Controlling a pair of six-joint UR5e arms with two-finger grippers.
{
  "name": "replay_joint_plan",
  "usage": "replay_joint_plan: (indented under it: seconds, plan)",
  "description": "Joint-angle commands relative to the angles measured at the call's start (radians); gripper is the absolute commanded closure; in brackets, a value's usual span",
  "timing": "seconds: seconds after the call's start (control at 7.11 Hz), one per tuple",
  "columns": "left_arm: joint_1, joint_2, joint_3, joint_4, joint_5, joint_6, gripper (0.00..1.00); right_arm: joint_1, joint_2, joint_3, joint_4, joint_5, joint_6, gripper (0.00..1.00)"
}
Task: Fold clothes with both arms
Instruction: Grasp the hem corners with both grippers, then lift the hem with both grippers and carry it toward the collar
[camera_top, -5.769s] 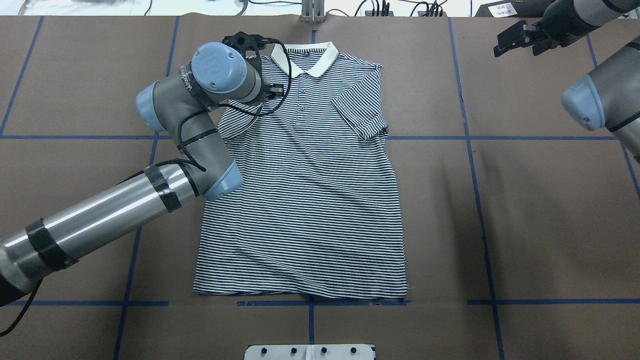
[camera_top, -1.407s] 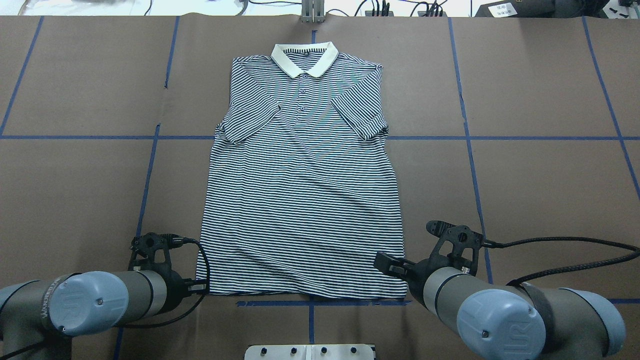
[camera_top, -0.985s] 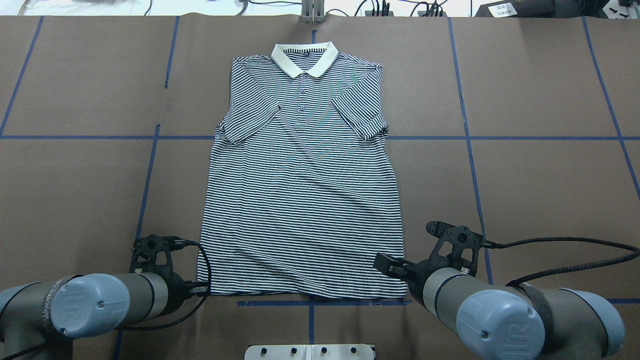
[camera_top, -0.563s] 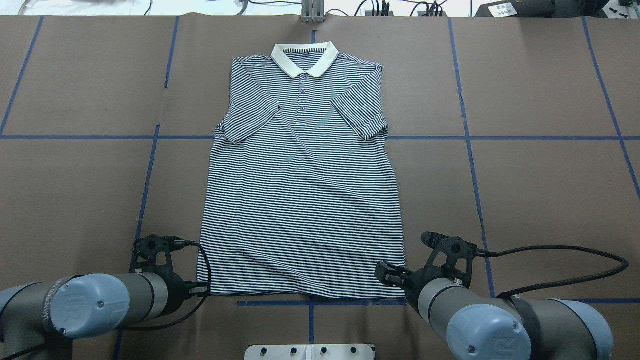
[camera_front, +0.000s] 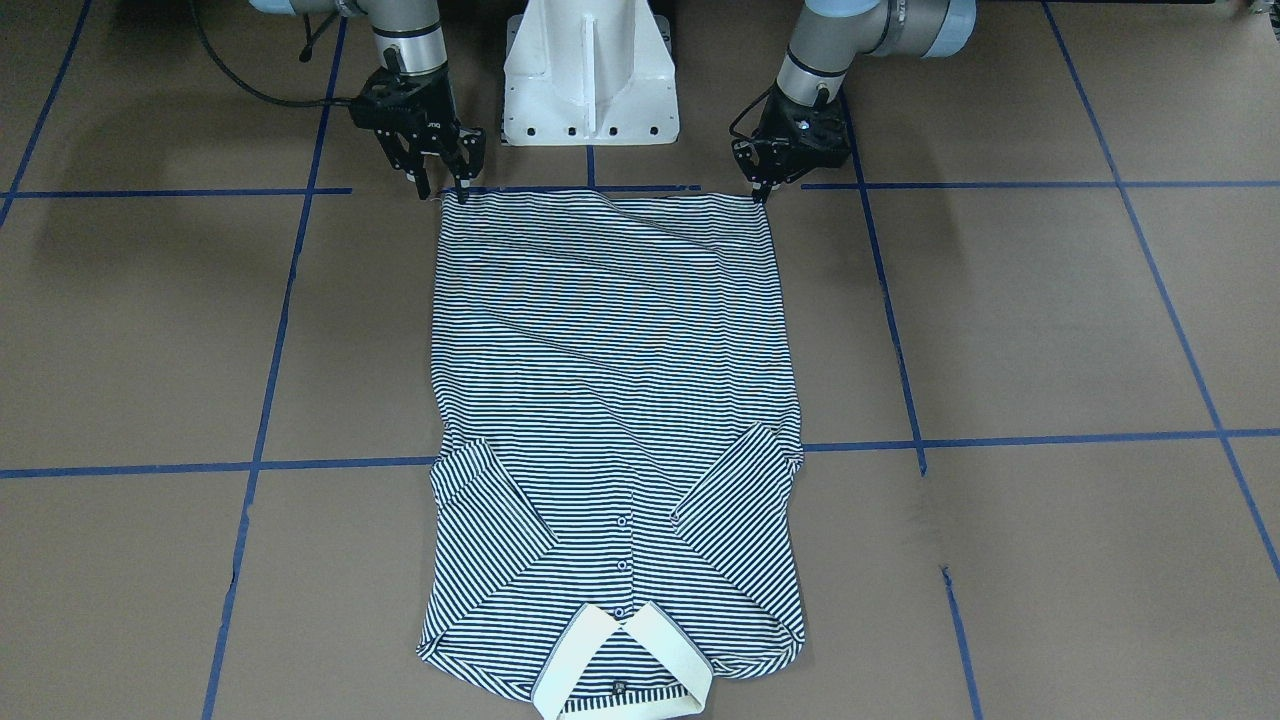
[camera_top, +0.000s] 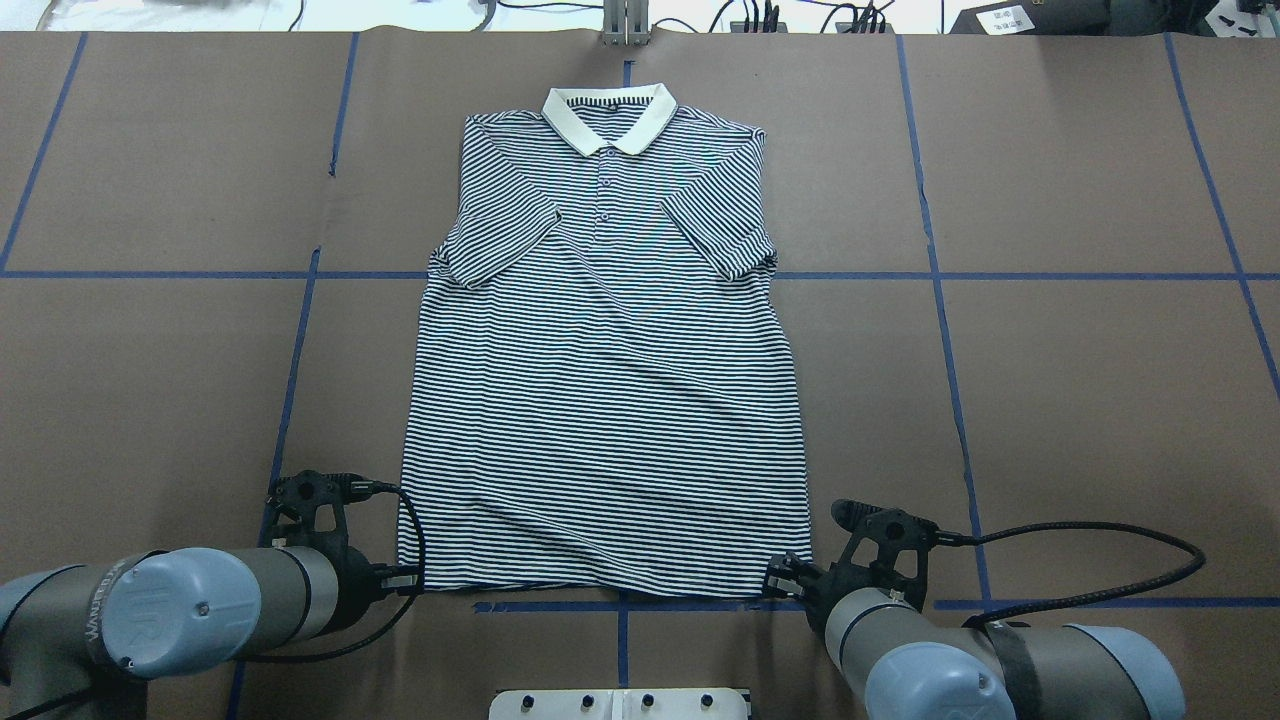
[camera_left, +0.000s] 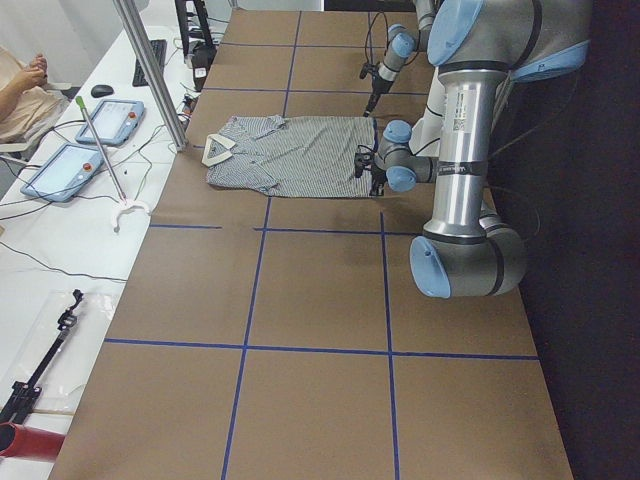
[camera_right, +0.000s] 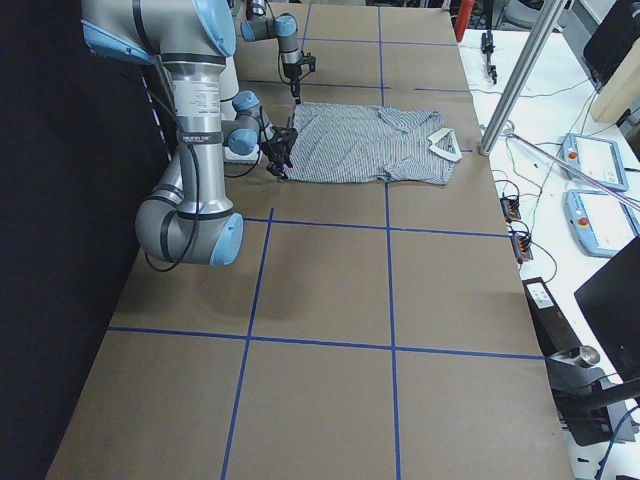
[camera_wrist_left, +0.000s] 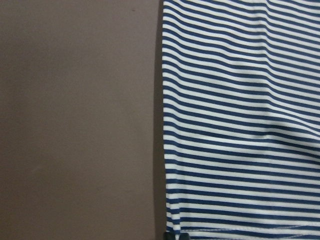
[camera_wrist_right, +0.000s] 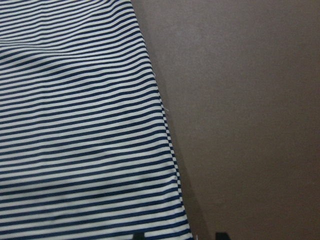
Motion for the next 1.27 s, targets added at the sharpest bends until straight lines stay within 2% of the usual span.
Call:
replay_joint_plan:
  seconds: [0.0,0.42,0.56,0.7,0.84,1.13]
  plan:
    - [0.0,0.0,-0.003,0.0,-0.004,0.0,1.0,-0.019,0.009,-0.023,0.0,-0.017,0.016,0.56]
    - [0.0,0.0,-0.006,-0.002,-0.004,0.0,1.0,-0.03,0.015,-0.043,0.0,-0.017,0.016,0.57]
    - [0.0,0.0,-0.006,-0.002,-0.004,0.0,1.0,-0.03,0.015,-0.043,0.0,-0.017,0.016,0.63]
    - [0.0,0.0,-0.007,-0.002,-0.004,0.0,1.0,-0.028,0.015,-0.042,0.0,-0.017,0.016,0.93]
    - [0.0,0.0,-0.007,-0.002,-0.004,0.0,1.0,-0.027,0.015,-0.04,0.0,-0.017,0.016,1.0]
    - [0.0,0.0,-0.007,-0.003,-0.004,0.0,1.0,-0.022,0.014,-0.03,0.001,-0.017,0.013,1.0]
